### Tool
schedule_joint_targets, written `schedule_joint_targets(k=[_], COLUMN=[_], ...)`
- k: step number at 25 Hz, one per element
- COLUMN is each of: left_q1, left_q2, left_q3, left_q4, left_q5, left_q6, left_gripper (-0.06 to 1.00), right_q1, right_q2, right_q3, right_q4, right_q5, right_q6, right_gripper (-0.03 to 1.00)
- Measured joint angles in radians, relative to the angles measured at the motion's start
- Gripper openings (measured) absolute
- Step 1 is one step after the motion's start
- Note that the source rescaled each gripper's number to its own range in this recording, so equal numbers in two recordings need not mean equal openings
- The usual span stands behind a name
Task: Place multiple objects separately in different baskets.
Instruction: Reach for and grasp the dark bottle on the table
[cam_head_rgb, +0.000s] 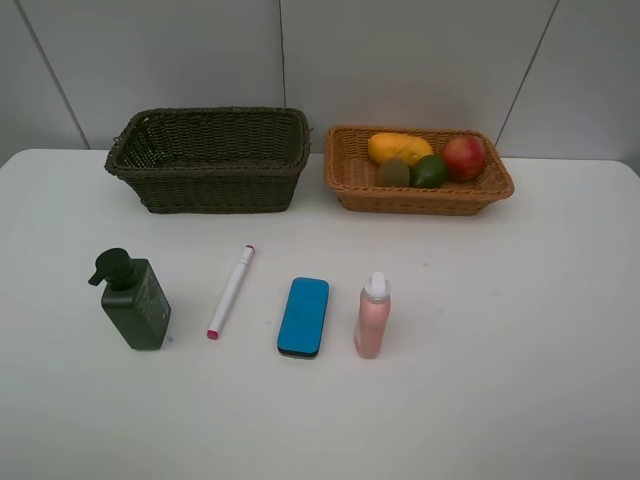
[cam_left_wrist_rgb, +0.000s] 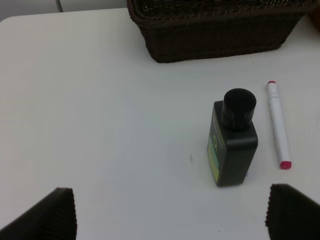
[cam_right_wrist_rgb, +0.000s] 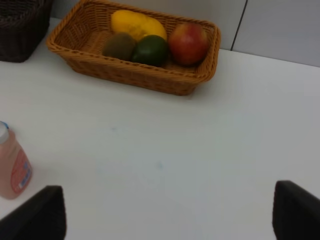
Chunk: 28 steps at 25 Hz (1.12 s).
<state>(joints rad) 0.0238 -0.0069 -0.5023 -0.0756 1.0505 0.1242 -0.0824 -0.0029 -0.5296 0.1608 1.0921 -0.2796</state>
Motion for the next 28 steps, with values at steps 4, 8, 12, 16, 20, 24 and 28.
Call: schedule_joint_targets(k=[4,8,12,16,20,24,28], left_q1=[0.0,0.0,0.0,0.0,0.0,0.0,0.0], left_q2=[0.0,0.0,0.0,0.0,0.0,0.0,0.0], left_q3=[0.0,0.0,0.0,0.0,0.0,0.0,0.0], left_q4=[0.0,0.0,0.0,0.0,0.0,0.0,0.0], left_q5=[0.0,0.0,0.0,0.0,0.0,0.0,0.0], left_q6=[0.0,0.0,0.0,0.0,0.0,0.0,0.0], left_gripper=[1.0,1.0,1.0,1.0,1.0,1.0,1.0], right_q1=[0.0,0.0,0.0,0.0,0.0,0.0,0.0], right_q2=[0.0,0.0,0.0,0.0,0.0,0.0,0.0], right_q3=[0.0,0.0,0.0,0.0,0.0,0.0,0.0], right_q4=[0.0,0.0,0.0,0.0,0.0,0.0,0.0], right_q5=[0.0,0.0,0.0,0.0,0.0,0.0,0.0], right_q6=[0.001,0.001,0.001,0.001,0.002,0.002,0.002], right_gripper=[1.0,1.0,1.0,1.0,1.0,1.0,1.0])
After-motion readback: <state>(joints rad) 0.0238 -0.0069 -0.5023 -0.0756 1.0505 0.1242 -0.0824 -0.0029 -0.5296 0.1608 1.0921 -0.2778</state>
